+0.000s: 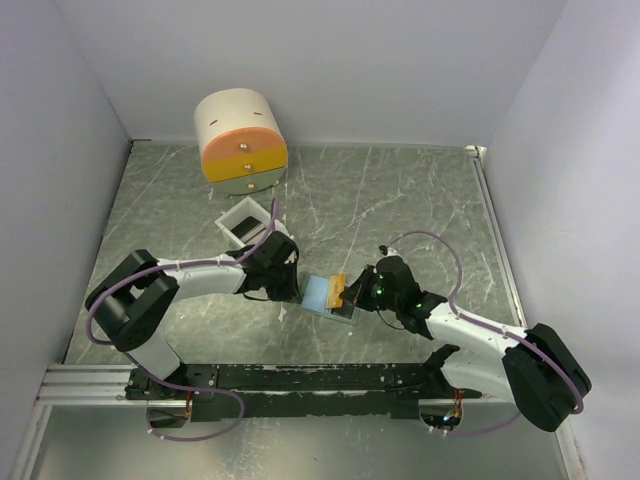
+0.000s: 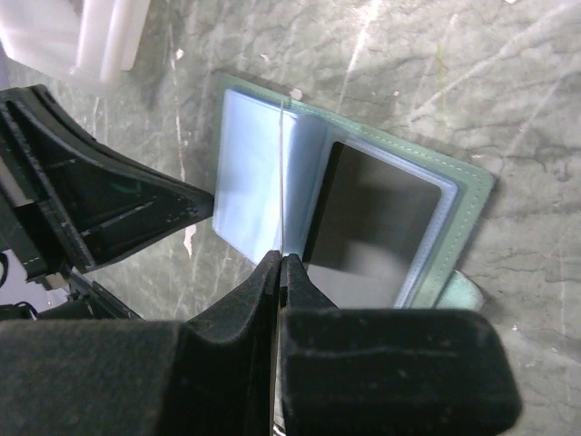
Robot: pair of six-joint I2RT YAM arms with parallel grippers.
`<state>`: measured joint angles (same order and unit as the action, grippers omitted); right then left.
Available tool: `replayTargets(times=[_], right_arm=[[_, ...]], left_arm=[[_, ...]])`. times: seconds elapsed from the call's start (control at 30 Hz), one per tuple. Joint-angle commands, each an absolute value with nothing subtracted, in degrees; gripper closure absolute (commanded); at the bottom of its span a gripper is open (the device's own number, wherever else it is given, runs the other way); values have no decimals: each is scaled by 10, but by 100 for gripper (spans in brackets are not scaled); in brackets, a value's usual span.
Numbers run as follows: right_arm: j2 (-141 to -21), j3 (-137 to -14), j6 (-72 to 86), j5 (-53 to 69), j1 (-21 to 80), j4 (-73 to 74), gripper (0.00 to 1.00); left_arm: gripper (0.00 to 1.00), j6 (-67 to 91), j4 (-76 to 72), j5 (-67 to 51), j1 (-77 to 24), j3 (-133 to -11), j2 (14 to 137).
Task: Put the credit cards into the card holder
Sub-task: Insert the credit card into the card holder.
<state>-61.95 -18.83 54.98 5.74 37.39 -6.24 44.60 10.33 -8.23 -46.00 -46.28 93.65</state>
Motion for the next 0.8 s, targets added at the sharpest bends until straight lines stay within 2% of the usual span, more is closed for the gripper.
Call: replayTargets(times=[0.0, 0.77], right_arm=[[-629, -171, 565, 57, 366, -90, 100], [-653, -117, 615, 84, 361, -156, 100]], left_arm=[[90, 457, 104, -88, -468, -438, 945], [90, 460, 119, -68, -480, -430, 936]])
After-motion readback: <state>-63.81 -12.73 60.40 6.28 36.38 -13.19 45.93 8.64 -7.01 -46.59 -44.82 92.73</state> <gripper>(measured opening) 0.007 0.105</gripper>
